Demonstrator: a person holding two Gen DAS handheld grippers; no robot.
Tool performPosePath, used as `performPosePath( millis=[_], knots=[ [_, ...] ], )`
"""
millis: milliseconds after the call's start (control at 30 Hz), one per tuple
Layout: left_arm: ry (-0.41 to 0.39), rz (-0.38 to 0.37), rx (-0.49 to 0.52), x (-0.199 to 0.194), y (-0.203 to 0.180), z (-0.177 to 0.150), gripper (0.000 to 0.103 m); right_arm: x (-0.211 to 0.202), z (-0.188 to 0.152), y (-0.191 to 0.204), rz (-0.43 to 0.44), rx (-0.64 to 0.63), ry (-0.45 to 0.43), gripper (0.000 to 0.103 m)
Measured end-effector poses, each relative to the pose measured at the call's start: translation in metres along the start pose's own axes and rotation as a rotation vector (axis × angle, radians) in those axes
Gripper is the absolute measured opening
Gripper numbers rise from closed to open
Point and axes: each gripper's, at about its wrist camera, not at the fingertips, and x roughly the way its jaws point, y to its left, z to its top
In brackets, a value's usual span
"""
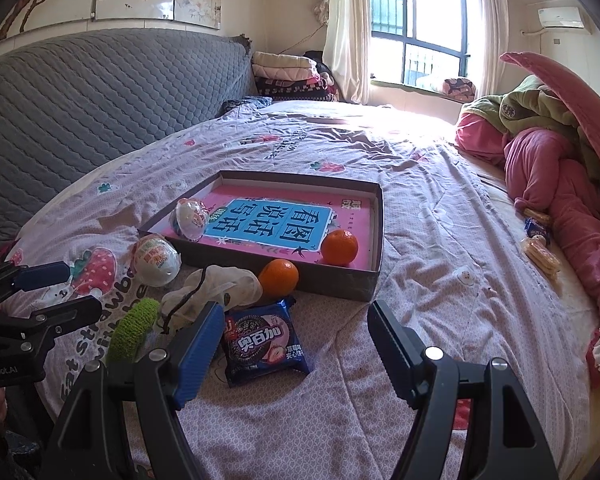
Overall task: Organize objects
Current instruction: 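Move right tool toward the blue cookie packet while left tool approaches the green ring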
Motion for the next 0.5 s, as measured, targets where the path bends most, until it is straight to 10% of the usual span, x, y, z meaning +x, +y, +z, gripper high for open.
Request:
performPosePath(
  millis=[500],
  knots=[
    [0.020,-0.023,0.017,-0.004,-0.010,-0.010,0.075,-0.002,-0.010,0.009,0.002,-0.041,0.023,0.074]
  ],
)
